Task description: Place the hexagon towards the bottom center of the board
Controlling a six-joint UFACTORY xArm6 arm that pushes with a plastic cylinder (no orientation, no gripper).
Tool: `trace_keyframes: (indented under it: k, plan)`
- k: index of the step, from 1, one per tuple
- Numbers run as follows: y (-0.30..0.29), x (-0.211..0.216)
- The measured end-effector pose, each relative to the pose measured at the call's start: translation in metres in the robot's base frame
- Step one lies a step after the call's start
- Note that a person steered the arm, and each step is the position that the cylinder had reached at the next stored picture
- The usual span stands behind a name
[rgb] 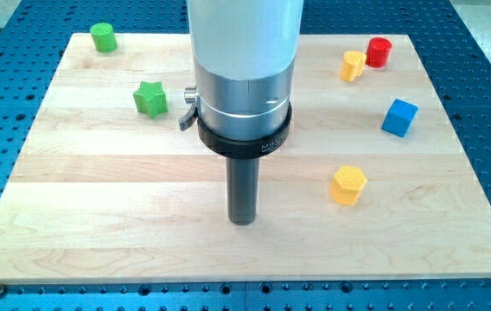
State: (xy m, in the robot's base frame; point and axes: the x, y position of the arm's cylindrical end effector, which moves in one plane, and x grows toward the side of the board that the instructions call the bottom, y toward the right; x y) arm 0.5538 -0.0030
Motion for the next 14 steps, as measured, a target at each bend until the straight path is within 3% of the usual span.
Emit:
trace_keyframes:
  k: [2, 3, 14]
  plan:
    - [0.011, 0.005]
    - [0.057, 0.013]
    - [0.056, 0.013]
